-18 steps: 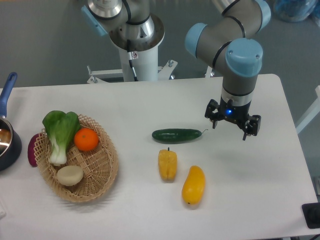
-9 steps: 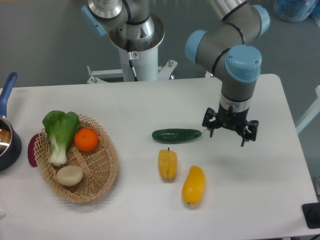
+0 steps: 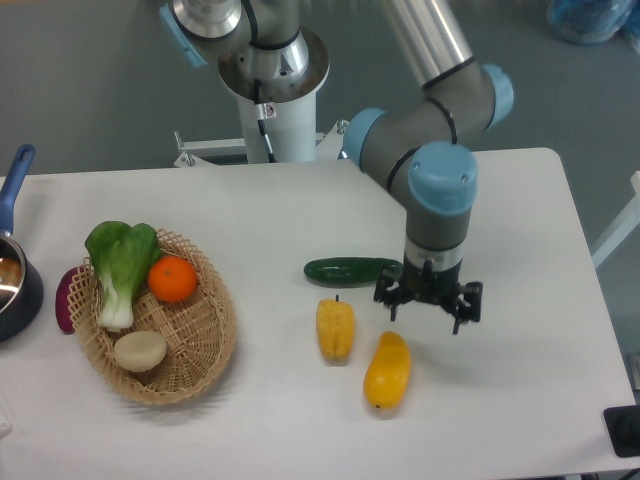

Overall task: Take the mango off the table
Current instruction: 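Move the open gripper down over the yellow mango, then close the gripper around the yellow mango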

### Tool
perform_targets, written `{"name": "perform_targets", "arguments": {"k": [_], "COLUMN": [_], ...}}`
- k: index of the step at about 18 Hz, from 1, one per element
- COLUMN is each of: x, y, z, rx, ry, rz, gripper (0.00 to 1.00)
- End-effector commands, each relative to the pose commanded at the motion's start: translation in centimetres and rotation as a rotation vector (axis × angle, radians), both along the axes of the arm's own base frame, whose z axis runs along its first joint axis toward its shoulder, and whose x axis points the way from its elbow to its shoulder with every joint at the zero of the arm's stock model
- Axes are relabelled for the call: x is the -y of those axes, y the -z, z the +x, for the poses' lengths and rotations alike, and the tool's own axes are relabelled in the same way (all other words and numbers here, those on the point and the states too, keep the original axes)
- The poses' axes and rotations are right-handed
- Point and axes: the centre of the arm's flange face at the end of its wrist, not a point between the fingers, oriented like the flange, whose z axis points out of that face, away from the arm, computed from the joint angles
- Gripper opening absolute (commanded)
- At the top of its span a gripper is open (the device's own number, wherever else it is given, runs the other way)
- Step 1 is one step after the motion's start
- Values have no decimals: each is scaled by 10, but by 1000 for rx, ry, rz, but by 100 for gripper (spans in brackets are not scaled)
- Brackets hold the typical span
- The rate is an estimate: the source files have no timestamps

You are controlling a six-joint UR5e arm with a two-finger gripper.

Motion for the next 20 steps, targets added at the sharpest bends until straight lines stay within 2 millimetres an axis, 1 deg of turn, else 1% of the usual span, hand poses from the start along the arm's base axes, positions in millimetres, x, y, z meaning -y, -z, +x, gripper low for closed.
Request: {"name": "perform_targets", "arguments": {"k": [1,3,4,5,8,10,12,16,20], "x": [-5,-13,-17,-18,-16,-16,-16,-9,-8], "y": [6,11,18,21,27,36,38,51,51], "z": [-1,-7,-4,-4,0,-1,0,5,5], "rx": [7,10,17,22,35,42,45,58,45], "ry": [-12,-16,-9,-7,-6,-7,-9,-11,-13], "rz": [-3,0,-6,-8,-21,-34,-36,-67,-84], "gripper": [100,100,100,100,100,100,100,100,100]}}
